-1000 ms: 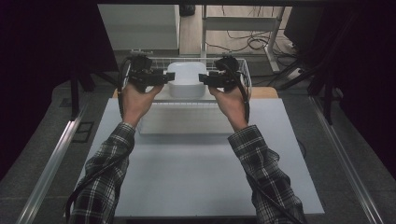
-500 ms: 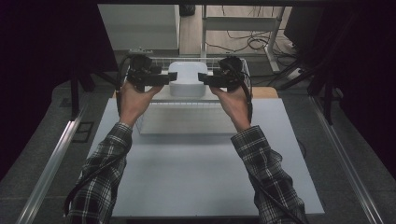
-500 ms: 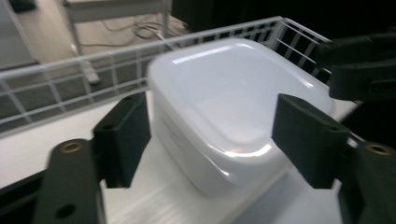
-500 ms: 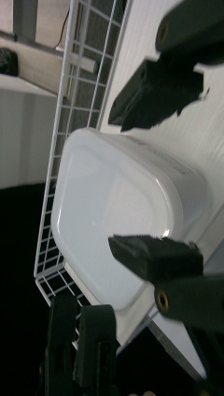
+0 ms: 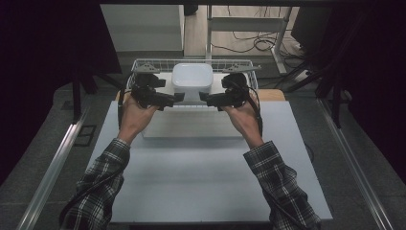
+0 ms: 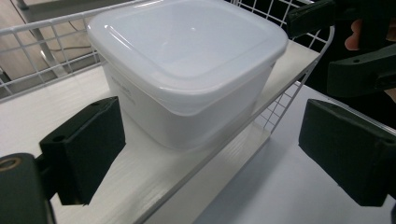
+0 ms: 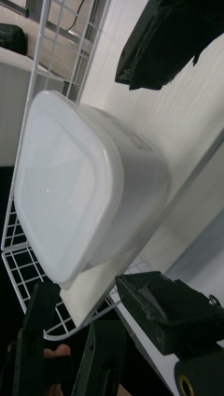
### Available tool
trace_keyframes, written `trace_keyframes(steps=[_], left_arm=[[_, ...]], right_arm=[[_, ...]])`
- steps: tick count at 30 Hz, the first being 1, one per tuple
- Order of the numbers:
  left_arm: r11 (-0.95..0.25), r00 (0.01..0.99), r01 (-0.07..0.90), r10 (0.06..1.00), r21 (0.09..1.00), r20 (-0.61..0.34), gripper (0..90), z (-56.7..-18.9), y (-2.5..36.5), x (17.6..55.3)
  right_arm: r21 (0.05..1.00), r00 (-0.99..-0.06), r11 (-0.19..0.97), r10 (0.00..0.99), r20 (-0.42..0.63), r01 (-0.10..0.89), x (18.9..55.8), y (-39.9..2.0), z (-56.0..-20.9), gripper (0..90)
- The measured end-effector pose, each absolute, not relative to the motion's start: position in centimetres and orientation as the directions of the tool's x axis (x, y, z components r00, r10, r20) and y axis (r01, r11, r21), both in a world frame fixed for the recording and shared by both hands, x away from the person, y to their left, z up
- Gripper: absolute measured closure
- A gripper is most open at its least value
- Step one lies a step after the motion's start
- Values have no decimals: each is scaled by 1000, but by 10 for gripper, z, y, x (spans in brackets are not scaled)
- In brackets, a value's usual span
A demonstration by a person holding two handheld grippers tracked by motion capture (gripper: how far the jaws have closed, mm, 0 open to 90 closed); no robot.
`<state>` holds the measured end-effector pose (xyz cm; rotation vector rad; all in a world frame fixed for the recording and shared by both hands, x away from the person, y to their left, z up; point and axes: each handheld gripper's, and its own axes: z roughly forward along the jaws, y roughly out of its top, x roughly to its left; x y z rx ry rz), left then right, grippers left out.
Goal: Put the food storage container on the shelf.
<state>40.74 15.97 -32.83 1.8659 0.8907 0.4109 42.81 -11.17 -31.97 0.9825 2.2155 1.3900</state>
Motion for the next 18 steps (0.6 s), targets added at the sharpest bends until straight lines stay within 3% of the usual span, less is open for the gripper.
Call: trace_keyframes(steps=[18], left_arm=[[-247,726,330,683,911,-78,55,-347,157,370]], right_arm=[[885,-746,327,666,34,332,405,-120,-335,28]])
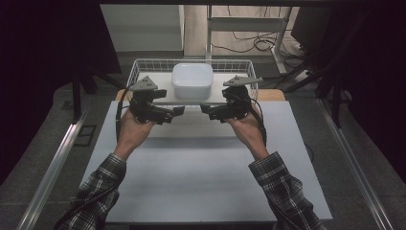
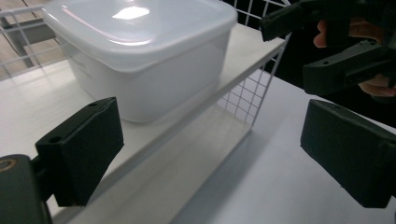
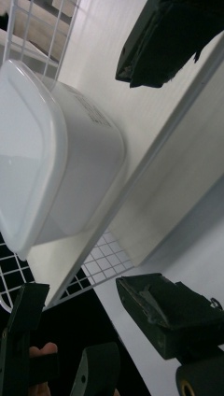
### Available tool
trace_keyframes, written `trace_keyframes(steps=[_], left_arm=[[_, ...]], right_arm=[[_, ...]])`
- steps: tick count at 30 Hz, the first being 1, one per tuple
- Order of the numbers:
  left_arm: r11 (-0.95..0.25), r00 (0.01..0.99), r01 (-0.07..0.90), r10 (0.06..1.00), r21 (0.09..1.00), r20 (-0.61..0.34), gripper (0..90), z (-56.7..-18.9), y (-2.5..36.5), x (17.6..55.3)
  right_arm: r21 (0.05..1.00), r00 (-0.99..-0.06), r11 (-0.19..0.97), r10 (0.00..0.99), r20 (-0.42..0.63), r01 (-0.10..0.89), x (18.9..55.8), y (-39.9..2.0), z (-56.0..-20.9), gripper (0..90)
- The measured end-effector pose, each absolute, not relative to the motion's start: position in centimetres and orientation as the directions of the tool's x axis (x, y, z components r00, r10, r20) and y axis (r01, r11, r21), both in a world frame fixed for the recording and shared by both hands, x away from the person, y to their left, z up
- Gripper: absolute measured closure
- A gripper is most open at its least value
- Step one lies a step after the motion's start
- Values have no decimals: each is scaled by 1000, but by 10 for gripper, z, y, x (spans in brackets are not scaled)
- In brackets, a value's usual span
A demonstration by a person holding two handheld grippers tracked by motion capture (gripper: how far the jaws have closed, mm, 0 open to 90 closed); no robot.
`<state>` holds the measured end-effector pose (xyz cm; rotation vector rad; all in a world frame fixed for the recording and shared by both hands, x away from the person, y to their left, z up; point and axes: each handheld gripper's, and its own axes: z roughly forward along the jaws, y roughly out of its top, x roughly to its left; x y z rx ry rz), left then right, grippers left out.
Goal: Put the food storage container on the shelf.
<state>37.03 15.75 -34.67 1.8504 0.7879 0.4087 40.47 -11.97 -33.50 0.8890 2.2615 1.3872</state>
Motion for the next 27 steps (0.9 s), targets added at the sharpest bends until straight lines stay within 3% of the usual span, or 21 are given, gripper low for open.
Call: trace_keyframes(steps=[11,27], left_arm=[[-269,738,321,672,908,-62,51,-364,155,350],[-257,740,363,663,896,-110,39,-406,152,335]], right_arm=[[886,-774,347,633,21,309,385,-126,-346,28],[869,-804,391,594,12,302,368,-127,-378,13]])
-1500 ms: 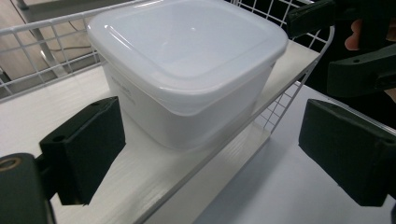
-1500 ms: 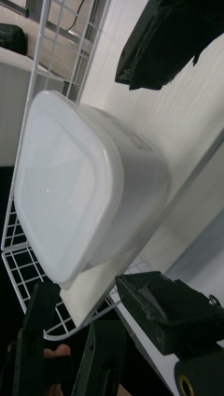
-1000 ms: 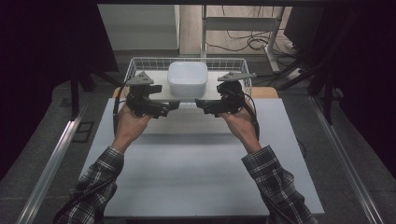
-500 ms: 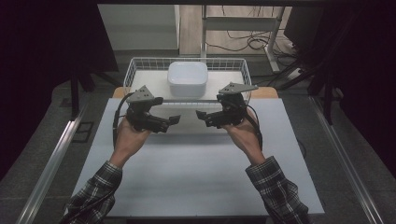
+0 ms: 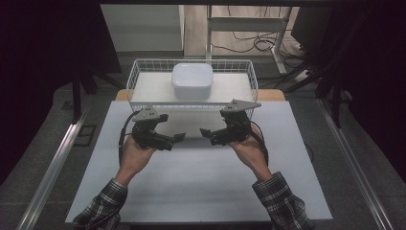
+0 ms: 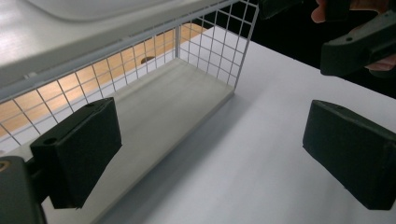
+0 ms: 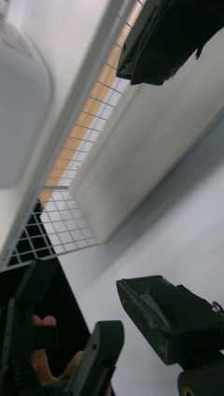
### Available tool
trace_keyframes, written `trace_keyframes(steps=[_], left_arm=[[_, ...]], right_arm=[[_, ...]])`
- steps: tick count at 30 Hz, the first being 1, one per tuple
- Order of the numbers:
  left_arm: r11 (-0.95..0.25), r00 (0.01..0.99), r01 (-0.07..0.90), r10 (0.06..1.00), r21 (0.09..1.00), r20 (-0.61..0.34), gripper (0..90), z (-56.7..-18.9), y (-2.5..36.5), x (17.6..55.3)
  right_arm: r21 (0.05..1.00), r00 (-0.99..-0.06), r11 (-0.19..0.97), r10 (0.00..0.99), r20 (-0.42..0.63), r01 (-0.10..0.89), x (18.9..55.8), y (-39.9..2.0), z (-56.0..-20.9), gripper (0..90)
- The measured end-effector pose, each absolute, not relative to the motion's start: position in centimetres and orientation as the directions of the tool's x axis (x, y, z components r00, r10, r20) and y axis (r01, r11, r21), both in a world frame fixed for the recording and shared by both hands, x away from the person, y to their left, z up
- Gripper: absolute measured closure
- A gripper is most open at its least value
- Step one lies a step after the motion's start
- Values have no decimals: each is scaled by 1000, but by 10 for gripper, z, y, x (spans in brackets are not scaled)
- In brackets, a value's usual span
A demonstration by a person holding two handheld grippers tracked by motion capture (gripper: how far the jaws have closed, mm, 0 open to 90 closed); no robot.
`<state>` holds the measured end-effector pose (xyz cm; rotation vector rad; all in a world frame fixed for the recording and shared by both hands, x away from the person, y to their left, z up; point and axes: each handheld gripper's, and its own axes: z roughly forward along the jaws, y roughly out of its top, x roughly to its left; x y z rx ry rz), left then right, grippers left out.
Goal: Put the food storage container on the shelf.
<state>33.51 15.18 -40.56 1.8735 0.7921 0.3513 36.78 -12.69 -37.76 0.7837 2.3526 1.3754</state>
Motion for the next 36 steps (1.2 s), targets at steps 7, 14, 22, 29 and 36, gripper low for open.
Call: trace_keyframes(steps=[7,14,22,29,36], left_arm=[[-261,743,386,656,885,-131,38,-423,149,331],[-278,743,421,652,864,-152,36,-445,146,330],[-296,742,426,655,855,-143,38,-459,145,321],[-297,743,434,652,850,-151,40,-468,147,310],[-284,740,433,654,855,-158,51,-474,149,302]], right_arm=[[856,-810,403,585,30,323,363,-132,-398,17],[844,-808,420,588,26,333,361,-136,-419,13],[843,-808,410,587,47,348,354,-143,-429,12],[846,-801,400,597,52,353,346,-149,-434,9],[846,-799,405,600,40,346,337,-151,-440,9]])
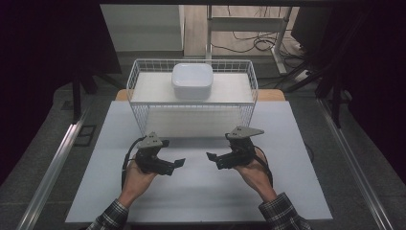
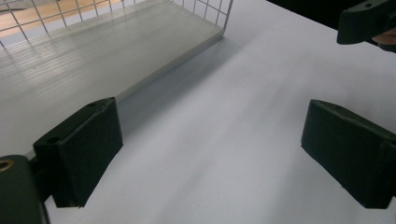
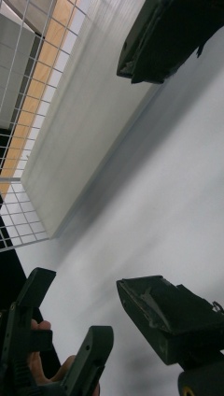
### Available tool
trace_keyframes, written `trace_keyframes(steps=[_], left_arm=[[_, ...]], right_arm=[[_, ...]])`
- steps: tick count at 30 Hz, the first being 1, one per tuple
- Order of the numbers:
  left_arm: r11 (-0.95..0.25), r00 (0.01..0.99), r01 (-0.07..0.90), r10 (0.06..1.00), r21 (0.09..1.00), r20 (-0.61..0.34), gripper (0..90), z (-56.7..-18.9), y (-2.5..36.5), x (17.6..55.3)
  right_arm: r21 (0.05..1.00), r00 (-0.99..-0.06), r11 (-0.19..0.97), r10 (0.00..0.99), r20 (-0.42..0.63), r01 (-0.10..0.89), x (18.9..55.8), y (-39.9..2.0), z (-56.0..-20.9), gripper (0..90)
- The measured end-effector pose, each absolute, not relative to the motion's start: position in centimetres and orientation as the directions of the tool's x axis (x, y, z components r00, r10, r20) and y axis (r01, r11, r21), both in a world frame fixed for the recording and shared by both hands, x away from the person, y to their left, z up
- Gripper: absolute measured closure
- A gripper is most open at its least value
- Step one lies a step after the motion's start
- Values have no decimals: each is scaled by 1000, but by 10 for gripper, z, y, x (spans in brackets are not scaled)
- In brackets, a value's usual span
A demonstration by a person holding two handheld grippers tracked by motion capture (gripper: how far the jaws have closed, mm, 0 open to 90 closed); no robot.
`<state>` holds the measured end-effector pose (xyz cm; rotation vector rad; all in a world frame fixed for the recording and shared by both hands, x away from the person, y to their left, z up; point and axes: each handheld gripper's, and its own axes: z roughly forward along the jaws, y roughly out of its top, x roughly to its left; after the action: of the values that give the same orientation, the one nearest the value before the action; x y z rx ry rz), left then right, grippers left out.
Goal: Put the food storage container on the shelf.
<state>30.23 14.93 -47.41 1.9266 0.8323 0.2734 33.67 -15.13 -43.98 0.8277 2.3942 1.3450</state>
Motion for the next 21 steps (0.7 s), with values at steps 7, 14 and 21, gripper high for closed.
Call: trace_keyframes(steps=[7,14,21], left_arm=[[-270,732,443,659,855,-171,51,-482,153,291],[-283,730,449,663,848,-165,51,-489,156,279],[-286,721,468,671,836,-174,51,-497,161,269]], right_arm=[[838,-798,418,601,35,352,327,-155,-449,9],[825,-801,439,598,28,356,317,-157,-457,10],[818,-803,450,595,23,357,310,-159,-461,11]])
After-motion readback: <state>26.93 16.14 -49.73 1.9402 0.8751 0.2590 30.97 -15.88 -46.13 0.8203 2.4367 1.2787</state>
